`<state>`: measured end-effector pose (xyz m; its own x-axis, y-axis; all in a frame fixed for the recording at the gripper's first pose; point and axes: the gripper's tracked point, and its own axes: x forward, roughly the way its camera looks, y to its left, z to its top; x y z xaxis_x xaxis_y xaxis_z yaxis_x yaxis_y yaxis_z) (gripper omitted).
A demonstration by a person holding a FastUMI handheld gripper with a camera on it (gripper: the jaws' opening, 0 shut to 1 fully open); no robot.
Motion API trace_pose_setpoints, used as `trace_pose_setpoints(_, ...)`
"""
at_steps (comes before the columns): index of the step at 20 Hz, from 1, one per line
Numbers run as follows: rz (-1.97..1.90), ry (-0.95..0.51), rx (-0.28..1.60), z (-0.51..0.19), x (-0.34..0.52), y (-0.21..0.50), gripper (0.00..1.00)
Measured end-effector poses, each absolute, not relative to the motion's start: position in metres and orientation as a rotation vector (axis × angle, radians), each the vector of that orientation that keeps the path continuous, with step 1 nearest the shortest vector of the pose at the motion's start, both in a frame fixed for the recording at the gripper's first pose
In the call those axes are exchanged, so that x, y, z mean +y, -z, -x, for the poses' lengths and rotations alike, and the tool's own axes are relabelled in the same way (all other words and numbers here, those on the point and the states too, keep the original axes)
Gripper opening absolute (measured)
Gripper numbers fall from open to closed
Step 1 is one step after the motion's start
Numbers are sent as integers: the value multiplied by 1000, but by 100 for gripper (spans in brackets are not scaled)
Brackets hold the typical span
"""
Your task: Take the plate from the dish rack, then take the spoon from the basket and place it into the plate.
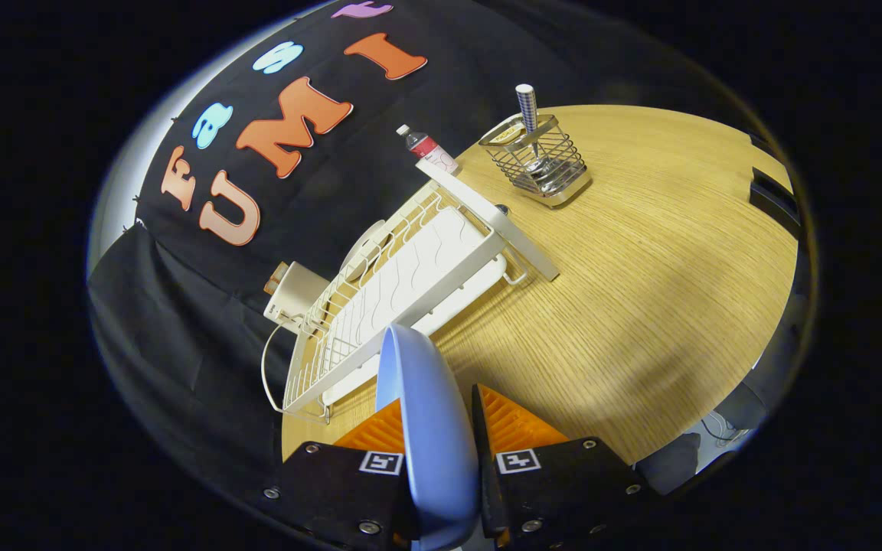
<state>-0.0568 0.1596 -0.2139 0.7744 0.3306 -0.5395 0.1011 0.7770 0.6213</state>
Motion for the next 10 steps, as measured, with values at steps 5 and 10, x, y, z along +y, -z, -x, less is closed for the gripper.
trace_pose_setpoints(5, -644, -136, 653, 52, 149, 201, 36)
trace_pose_setpoints(10, -633, -122, 643, 50, 133, 199, 54)
